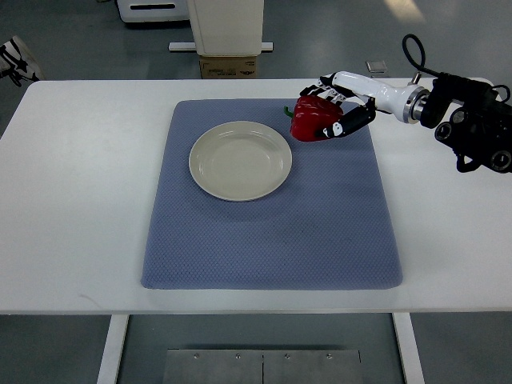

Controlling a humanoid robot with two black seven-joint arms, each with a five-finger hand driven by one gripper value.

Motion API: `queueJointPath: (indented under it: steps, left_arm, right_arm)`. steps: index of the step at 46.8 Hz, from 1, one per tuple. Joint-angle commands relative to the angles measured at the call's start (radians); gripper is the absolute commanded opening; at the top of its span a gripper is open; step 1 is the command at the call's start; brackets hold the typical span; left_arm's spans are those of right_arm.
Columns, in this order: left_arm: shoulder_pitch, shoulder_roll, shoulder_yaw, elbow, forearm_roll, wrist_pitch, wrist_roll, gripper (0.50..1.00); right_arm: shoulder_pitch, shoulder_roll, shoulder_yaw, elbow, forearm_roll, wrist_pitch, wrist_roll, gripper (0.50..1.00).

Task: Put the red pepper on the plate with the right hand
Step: 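Lift the pepper with the right hand and carry it toward the plate, then lower the pepper onto the cream plate and open the right hand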

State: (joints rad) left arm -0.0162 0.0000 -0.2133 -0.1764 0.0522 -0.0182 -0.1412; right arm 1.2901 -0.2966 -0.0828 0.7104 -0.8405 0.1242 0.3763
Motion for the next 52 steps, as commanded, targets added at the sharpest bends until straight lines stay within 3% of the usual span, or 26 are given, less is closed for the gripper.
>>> queueJointPath:
  steps: [1, 44, 52]
  left_arm:
    - [-0.001, 0.000, 0.000, 0.000, 0.000, 0.000, 0.000, 1.000]
    - [-0.001, 0.000, 0.000, 0.000, 0.000, 0.000, 0.000, 1.000]
    - [-0.001, 0.000, 0.000, 0.000, 0.000, 0.000, 0.000, 1.000]
  right_arm:
    - [0.005, 0.027, 0.000, -0.002, 0.001, 0.000, -0.010, 0.500]
    - [0.006, 0.297, -0.002, -0.002, 0.014, -0.032, -0.034, 0.500]
    - [-0.020, 0.297, -0.002, -0.003, 0.012, -0.067, -0.105, 0.500]
